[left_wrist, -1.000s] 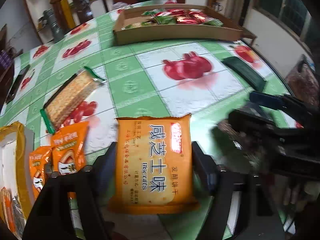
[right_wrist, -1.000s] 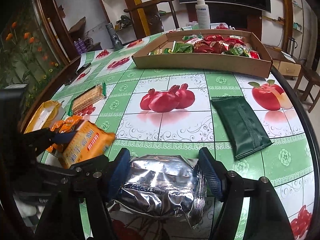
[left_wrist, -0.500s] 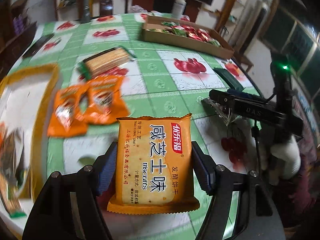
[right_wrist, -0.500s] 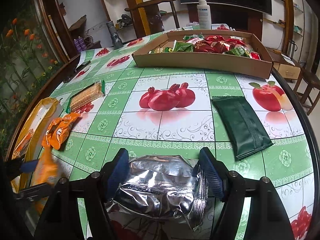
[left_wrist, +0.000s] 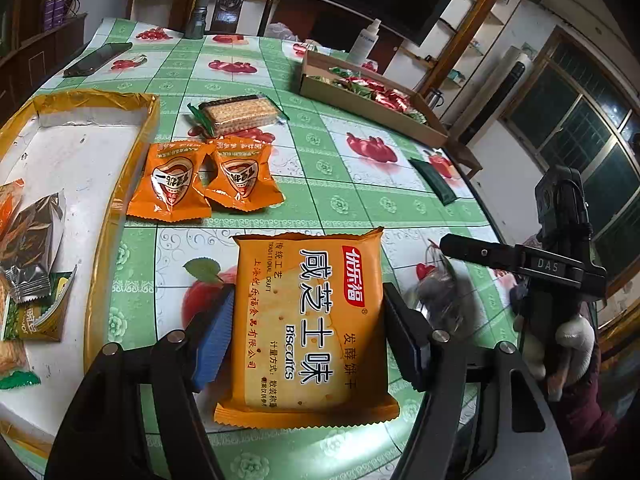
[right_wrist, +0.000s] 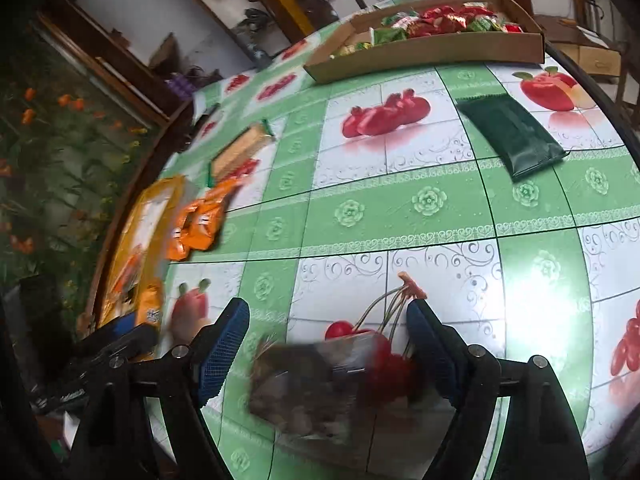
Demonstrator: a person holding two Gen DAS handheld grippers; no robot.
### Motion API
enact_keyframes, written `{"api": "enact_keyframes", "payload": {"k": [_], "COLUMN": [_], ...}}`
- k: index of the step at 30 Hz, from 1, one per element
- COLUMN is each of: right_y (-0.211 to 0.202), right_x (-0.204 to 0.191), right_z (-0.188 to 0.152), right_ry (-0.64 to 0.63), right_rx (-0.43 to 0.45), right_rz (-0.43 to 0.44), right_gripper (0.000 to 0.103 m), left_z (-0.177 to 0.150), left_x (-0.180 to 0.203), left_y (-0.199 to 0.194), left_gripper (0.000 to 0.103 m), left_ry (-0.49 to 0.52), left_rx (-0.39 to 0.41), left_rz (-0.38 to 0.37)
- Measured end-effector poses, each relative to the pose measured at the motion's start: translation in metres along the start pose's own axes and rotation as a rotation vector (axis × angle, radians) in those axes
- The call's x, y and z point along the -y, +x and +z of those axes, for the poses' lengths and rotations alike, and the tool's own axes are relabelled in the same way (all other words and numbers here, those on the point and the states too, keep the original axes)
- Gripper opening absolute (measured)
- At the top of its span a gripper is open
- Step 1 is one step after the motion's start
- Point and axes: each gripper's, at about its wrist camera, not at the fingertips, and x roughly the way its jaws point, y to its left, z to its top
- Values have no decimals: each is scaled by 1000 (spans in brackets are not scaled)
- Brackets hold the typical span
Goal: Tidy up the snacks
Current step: 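Carry the yellow pack and silver bag toward the white tray with both grippers, then lower both grippers over the white tray and open them to drop the snacks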
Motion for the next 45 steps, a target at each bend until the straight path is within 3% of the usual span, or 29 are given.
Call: {"api": "enact_keyframes", "payload": {"k": [3, 9, 12, 16, 19, 26, 29, 32, 38, 39, 40, 42, 45], "right_y": [-7, -4, -6, -23, -24, 17, 27, 31, 30, 32, 33, 31, 33], "right_x": [-11, -44, -44, -33, -43, -63, -77, -87, -99, -103, -106, -117, -124], "right_z": [-2, -33, -48, -66, -77, -52, -48, -56, -81, -84, -87, -90, -90], "right_ry": [-146, -376, -297, -89, -56, -48, -96, -149, -287, -322, -352, -408, -417], "right_rx": [16, -72, -110, -123, -123, -101, -92, -108, -108, -102, -94, -76, -73], "right_rz": [-100, -130, -159, -47, 11, -130, -204, -206, -305, -324, -335, -309, -250], "right_gripper": [84, 83, 83, 83, 83, 83, 85, 84, 83, 79, 68, 61, 60], "left_z": [-1, -6, -6, -6, -7, -13, -14, -14, -15, -16, -16, -18, -19], "left_x": [-5, -18, -22, -23, -22, -33, -43, -54, -88, -94, -97, -104, -116], "left_y": [-5, -17, -19, -20, -17, -29, -38, -45, -60, -62, -64, -69, -82], "left_gripper": [69, 69, 69, 69, 69, 69, 69, 69, 69, 69, 69, 69, 69], "left_ry": [-12, -57, -68, -70, -71, -100, -119, -136, -224, -242, -251, -267, -289], "left_rx": [11, 34, 41, 48, 43, 61, 82, 98, 148, 155, 159, 172, 203], "left_rz": [-10, -16, -17, -30, -44, -49, -35, -23, 0, 3, 6, 13, 30]}}
